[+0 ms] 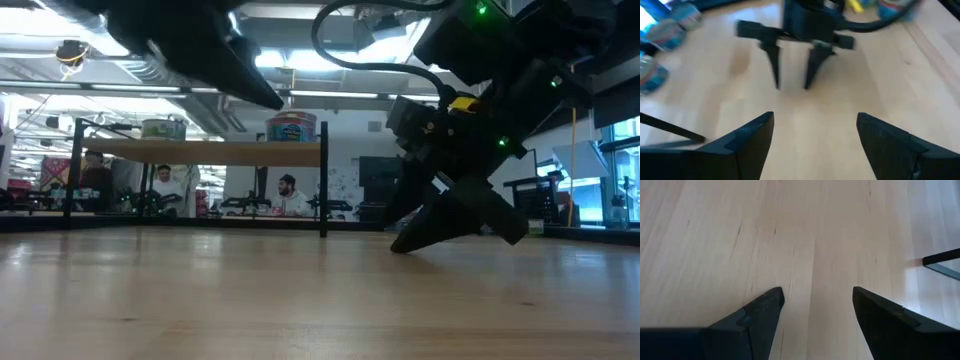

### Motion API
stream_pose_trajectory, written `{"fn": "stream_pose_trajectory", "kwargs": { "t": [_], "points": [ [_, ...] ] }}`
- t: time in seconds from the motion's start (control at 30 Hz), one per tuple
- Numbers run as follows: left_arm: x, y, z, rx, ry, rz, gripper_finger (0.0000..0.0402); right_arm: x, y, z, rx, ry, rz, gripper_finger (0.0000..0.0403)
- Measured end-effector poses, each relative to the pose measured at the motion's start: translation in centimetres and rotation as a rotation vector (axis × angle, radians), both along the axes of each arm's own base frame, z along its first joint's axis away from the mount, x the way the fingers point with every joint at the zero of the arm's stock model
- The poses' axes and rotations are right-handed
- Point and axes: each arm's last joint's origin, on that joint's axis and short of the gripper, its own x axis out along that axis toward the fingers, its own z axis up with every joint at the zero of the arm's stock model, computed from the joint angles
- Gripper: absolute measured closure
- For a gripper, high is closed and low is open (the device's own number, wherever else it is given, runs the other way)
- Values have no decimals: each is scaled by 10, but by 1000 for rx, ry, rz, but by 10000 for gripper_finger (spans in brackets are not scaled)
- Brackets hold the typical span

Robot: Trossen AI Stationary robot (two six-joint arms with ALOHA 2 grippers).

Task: Stack canned seafood by type on shelf
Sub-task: Stack the blue tuna can on top of the blue tuna can on the shelf

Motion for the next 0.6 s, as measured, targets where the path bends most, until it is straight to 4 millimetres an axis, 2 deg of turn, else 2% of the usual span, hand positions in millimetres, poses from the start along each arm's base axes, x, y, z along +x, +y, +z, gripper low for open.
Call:
{"fn": "stream_pose_trajectory", "kwargs": {
  "t": [0.1, 0.23, 0.6],
  "points": [
    [-4, -19, 11, -48, 57, -14, 121, 0, 0, 0, 1, -1, 2, 153],
    [-18, -44, 13, -123, 150, -12, 127, 1, 0, 0, 5, -12, 7, 153],
    [-71, -102, 0, -421, 371, 187, 129, 7, 3, 4, -8, -79, 72, 153]
  ]
}}
